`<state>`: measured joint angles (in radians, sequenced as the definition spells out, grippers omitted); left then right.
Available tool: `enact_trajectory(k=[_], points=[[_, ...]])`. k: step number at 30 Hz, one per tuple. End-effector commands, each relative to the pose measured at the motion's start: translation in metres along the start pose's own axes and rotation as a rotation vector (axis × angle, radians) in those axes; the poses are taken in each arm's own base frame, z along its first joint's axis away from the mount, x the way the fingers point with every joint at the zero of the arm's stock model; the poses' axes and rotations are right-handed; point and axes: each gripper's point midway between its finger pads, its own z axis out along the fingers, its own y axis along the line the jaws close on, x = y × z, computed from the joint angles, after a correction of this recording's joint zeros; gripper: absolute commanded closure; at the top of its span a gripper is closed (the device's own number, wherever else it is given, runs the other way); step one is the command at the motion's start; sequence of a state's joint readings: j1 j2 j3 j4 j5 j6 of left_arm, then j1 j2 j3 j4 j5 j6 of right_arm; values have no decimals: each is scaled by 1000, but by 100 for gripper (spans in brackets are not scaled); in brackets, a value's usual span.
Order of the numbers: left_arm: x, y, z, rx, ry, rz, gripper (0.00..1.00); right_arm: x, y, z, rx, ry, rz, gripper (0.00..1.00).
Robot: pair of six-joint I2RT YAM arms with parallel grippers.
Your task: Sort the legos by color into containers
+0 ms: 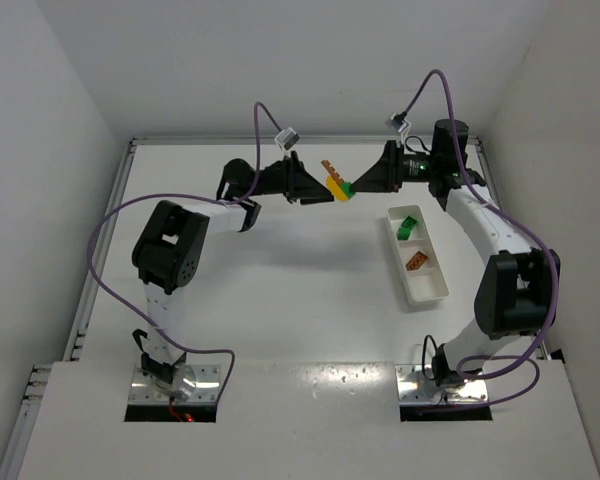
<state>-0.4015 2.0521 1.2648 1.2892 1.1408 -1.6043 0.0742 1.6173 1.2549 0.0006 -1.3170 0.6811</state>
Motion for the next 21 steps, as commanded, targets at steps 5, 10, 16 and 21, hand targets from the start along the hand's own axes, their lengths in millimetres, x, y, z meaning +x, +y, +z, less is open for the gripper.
enact_trajectory(k=[5, 10, 16, 21], points=[[-28, -68, -7, 156, -137, 463, 33, 0, 9, 5, -20, 4, -14, 100], [-27, -75, -8, 171, -145, 465, 33, -1, 5, 6, -6, -13, 3, 100], [-18, -85, -11, 198, -130, 474, 33, -10, -2, 1, -3, -44, 49, 100], [-7, -85, -15, 199, -120, 470, 33, -18, -1, -1, -6, -61, 53, 100]])
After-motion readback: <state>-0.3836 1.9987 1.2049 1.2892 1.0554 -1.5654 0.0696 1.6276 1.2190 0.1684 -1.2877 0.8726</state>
